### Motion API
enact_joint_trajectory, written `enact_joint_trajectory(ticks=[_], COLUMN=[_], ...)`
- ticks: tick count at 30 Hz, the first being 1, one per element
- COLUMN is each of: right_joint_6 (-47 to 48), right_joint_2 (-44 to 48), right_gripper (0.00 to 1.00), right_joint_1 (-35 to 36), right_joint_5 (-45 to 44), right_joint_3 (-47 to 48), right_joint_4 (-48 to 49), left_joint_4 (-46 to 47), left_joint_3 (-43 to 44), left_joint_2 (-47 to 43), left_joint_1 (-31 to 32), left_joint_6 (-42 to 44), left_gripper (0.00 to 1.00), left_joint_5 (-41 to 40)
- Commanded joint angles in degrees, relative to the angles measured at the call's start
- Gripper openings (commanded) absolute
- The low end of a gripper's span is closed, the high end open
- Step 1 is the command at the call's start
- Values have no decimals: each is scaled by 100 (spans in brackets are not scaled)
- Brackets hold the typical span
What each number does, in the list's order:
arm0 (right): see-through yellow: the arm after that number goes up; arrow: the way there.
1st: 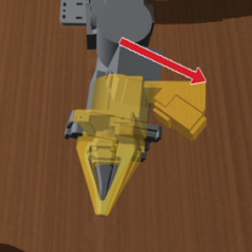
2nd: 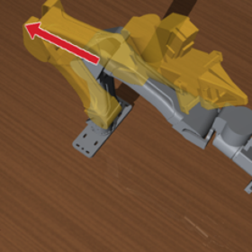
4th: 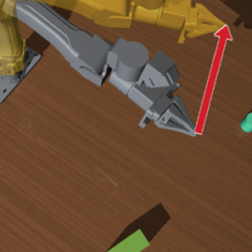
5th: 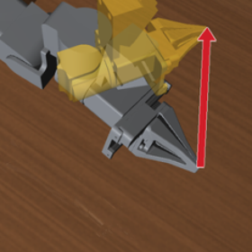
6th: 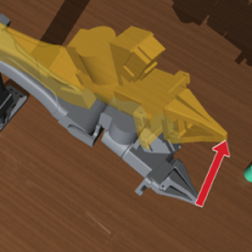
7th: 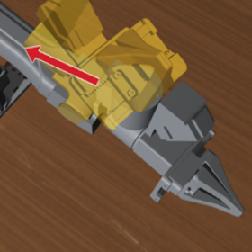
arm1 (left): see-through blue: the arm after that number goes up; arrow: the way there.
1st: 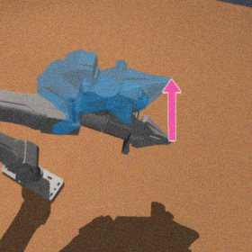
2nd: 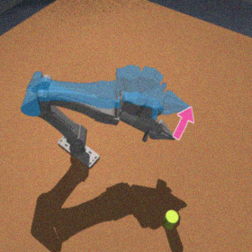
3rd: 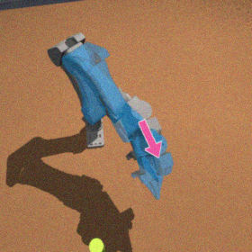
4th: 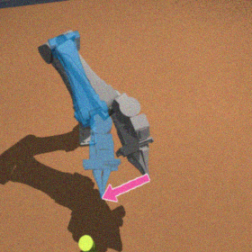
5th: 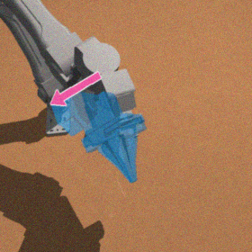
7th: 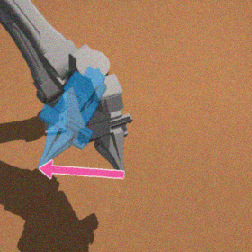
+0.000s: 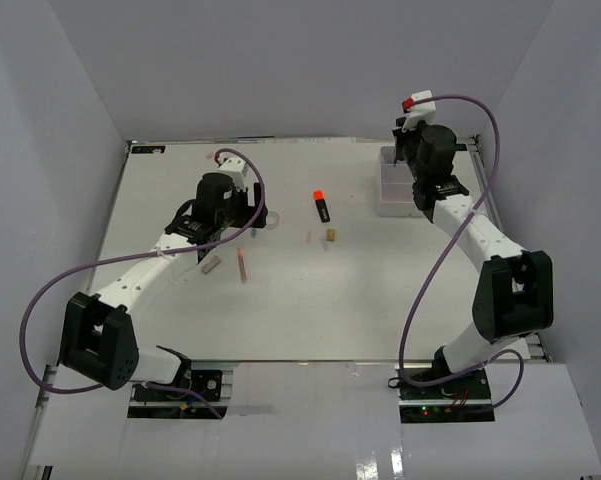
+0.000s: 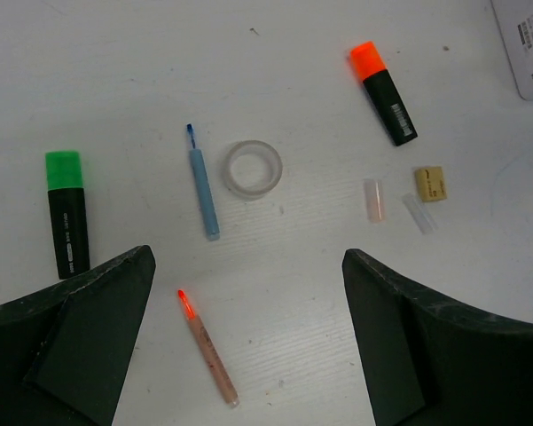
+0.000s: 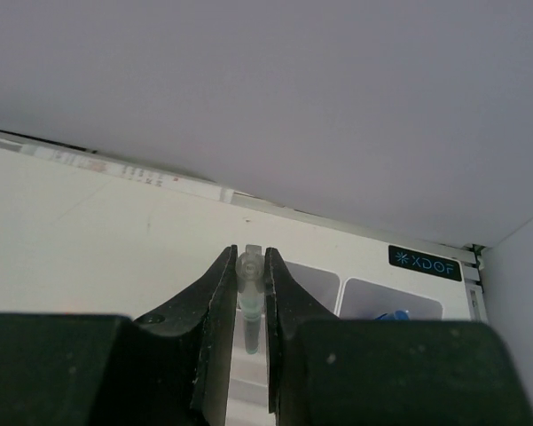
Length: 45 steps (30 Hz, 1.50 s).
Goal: Sort the stationery into containers
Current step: Place the pen in the storage box.
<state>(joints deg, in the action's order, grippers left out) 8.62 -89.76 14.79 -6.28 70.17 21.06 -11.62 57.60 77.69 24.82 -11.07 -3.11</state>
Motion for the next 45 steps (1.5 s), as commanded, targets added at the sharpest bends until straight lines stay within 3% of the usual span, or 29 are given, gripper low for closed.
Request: enact_joint_trajectory(ticks=[1,18,21,25,31,40,42,43,45], right_joint_6=[236,-45,-115,-159,-124,-572,-817,-923,-1168], right_joint_2=[-269,-1904,-2072,-2116,-1827,-213,202,630,1072], right_gripper=[8,9,15,35,57,86,96,98,90], right_joint_1=[-160,-521,-529,-529,-529,-389,-371,-354,-328], right_joint_5=[-189,741,734,655,418,233,294,434,557], right_joint_3=[401,1078,1051,902,648,33,-371,-529,-1046], right_joint_4=[864,1164,1146,1111,909,-310,-540,-742,-901], left_joint_4=[-60,2,2,2,-25,-192,-244,-262,-358], left_joint_3=[242,207,199,199,216,286,313,330,435], left_joint_2=[-79,-87,-79,-79,-52,70,149,202,422], left_joint_1=[-91,-153,-162,-162,-170,-433,-600,-705,-987], left_joint_6=[-62,-97,-115,-158,-229,-308,-396,-431,-492], left_gripper=[98,98,98,98,98,98,98,98,98], left_joint_5=[-277,-189,-207,-172,-128,-409,-313,-286,-199])
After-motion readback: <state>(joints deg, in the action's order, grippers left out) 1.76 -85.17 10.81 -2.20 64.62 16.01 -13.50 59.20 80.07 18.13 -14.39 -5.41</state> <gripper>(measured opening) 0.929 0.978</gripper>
